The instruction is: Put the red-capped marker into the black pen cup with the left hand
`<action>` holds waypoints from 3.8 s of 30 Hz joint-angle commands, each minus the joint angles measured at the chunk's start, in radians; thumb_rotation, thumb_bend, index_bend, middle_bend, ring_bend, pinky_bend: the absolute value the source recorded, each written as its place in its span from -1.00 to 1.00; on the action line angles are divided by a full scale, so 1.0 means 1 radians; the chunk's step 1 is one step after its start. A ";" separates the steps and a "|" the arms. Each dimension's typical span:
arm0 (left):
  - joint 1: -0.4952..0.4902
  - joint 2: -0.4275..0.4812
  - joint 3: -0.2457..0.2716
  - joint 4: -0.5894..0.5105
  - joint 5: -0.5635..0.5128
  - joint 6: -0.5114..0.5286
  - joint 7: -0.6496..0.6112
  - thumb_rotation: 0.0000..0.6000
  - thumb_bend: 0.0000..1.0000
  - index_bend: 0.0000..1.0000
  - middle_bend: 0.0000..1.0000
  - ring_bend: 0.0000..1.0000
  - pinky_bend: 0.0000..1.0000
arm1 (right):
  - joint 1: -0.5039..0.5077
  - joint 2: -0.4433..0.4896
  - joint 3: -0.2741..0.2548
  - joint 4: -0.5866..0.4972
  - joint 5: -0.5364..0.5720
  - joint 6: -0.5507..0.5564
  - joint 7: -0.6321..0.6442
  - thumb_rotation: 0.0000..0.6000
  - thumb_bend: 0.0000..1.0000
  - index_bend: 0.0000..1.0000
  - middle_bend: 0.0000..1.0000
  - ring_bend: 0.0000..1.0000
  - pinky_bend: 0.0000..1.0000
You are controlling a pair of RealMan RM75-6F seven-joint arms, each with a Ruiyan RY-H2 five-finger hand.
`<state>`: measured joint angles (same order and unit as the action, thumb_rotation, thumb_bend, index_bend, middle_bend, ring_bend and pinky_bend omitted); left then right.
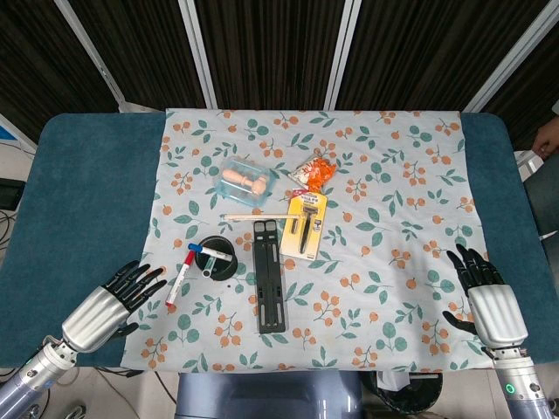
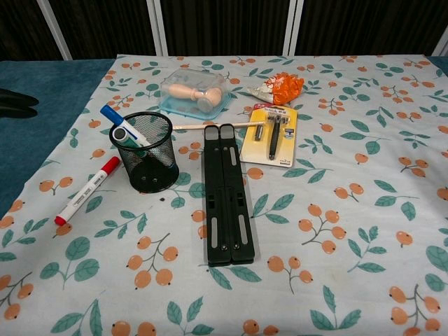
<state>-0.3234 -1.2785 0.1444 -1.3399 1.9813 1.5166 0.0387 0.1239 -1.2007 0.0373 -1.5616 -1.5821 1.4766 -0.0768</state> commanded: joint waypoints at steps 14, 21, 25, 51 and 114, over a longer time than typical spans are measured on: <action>-0.003 0.001 0.007 -0.003 -0.004 -0.004 0.007 1.00 -0.87 -1.00 -1.00 -1.00 -0.85 | 0.000 0.003 0.000 -0.001 -0.001 0.001 0.004 1.00 -0.75 -1.00 -1.00 -1.00 -0.64; -0.004 0.003 0.009 -0.005 -0.006 -0.005 0.006 1.00 -0.87 -1.00 -1.00 -1.00 -0.85 | 0.001 0.002 0.000 0.001 -0.002 0.000 0.002 1.00 -0.75 -1.00 -1.00 -1.00 -0.64; -0.006 0.003 0.011 -0.004 -0.008 -0.011 0.009 1.00 -0.87 -1.00 -1.00 -1.00 -0.85 | 0.001 0.002 0.001 0.002 -0.001 0.001 0.002 1.00 -0.75 -1.00 -1.00 -1.00 -0.64; -0.228 0.000 0.030 0.177 0.104 -0.214 0.004 1.00 -0.64 -0.51 -0.53 -0.89 -0.75 | 0.002 -0.002 0.011 0.002 0.012 0.002 0.008 1.00 -0.75 -1.00 -1.00 -1.00 -0.64; -0.334 -0.240 0.090 0.444 0.017 -0.244 -0.032 1.00 -0.53 0.05 0.03 -0.74 -0.73 | 0.003 -0.005 0.010 -0.011 0.016 -0.002 0.018 1.00 -0.68 -1.00 -1.00 -1.00 -0.64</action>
<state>-0.6575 -1.5177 0.2336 -0.8965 1.9988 1.2719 0.0076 0.1268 -1.2054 0.0471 -1.5729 -1.5664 1.4747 -0.0583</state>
